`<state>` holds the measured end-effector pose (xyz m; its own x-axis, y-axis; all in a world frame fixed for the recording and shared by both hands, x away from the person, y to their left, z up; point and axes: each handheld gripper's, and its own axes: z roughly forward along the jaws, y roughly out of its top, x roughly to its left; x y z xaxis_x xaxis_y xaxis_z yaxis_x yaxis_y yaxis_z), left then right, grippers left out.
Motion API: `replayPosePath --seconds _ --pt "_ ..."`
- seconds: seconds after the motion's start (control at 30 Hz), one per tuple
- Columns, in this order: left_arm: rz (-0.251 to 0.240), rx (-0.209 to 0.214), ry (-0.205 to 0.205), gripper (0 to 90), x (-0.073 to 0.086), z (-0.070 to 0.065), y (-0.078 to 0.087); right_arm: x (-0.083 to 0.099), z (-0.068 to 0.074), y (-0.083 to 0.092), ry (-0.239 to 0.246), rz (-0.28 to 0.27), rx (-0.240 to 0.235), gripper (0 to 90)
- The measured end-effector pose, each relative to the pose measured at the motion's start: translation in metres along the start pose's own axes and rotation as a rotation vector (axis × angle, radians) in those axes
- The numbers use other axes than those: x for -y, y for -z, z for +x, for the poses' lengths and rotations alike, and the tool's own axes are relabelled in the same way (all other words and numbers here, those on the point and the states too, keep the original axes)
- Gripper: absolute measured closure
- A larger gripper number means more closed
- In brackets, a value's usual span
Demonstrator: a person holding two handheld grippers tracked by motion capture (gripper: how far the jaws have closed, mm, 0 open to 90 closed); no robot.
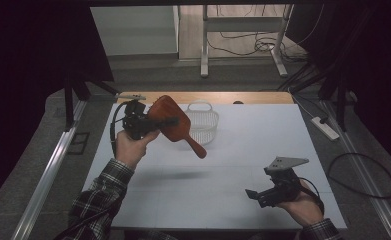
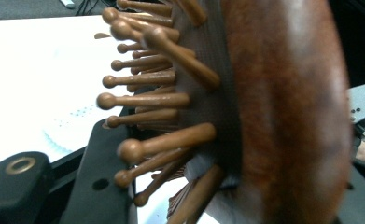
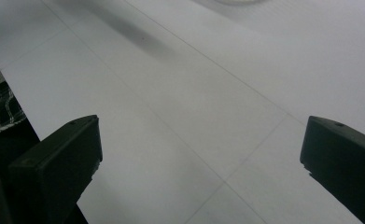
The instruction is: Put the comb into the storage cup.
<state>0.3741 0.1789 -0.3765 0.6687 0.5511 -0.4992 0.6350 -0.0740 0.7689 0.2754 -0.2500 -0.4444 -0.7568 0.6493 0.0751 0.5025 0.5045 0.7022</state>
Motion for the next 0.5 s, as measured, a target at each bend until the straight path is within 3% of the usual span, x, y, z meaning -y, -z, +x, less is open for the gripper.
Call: replayPosePath --seconds 0.5 --pt "-0.01 -0.02 0.012 55.9 -0.014 0.006 0.003 0.024 -0.008 0.019 -0.073 0.004 0.04 0.0"
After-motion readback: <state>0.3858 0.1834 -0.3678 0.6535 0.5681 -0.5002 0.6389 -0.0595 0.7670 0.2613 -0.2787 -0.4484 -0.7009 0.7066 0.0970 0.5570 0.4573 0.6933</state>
